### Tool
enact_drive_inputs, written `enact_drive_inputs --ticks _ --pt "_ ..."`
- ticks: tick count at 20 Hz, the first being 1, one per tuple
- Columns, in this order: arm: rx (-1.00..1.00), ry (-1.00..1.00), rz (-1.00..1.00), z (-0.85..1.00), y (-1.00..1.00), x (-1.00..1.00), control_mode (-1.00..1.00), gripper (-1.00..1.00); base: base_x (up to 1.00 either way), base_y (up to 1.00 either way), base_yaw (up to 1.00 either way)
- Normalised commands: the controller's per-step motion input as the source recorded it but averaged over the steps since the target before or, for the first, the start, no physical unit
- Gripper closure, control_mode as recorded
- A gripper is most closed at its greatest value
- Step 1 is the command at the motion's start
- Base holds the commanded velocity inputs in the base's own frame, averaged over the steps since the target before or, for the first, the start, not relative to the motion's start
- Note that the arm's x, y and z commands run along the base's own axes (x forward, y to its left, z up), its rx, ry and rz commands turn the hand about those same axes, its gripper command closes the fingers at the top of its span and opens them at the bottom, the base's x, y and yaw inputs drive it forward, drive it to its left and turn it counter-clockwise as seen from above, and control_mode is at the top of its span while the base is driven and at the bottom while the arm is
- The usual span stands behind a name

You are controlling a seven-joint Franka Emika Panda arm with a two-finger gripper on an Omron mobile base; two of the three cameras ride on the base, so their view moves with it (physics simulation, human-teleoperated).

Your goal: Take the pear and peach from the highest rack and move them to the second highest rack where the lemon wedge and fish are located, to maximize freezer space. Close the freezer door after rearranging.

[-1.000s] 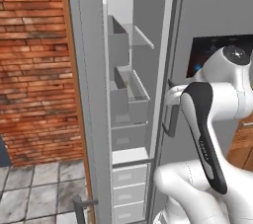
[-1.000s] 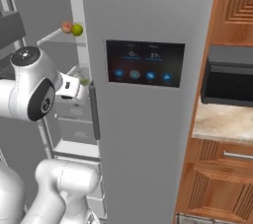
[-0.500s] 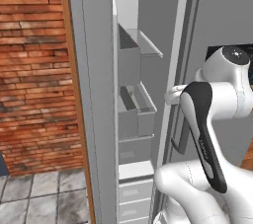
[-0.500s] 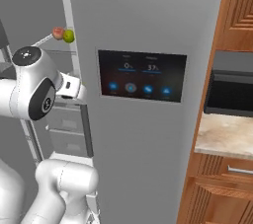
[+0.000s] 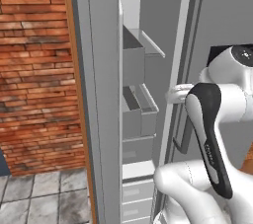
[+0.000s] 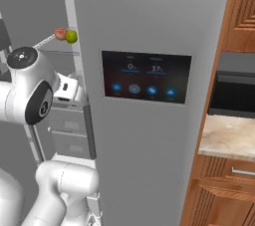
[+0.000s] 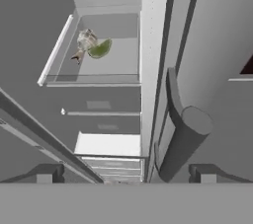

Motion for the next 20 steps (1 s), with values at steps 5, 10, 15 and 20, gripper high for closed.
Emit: enact_drive_inputs --ticks 5,10,15,20 --pt "0.18 -0.11 0.0 0.28 0.07 -0.28 -1.0 -1.0 0.0 0.0 0.0" --pt "0.17 -0.07 0.02 0.09 0.46 -0.06 -1.0 -1.0 0.0 0.0 0.0" --pt "0.11 0.01 0.04 0.0 0.61 0.17 -1.0 -1.0 0.0 0.0 0.0" --pt "0.13 0.11 0.08 -0.01 0.23 0.37 -1.0 -1.0 0.0 0.0 0.0"
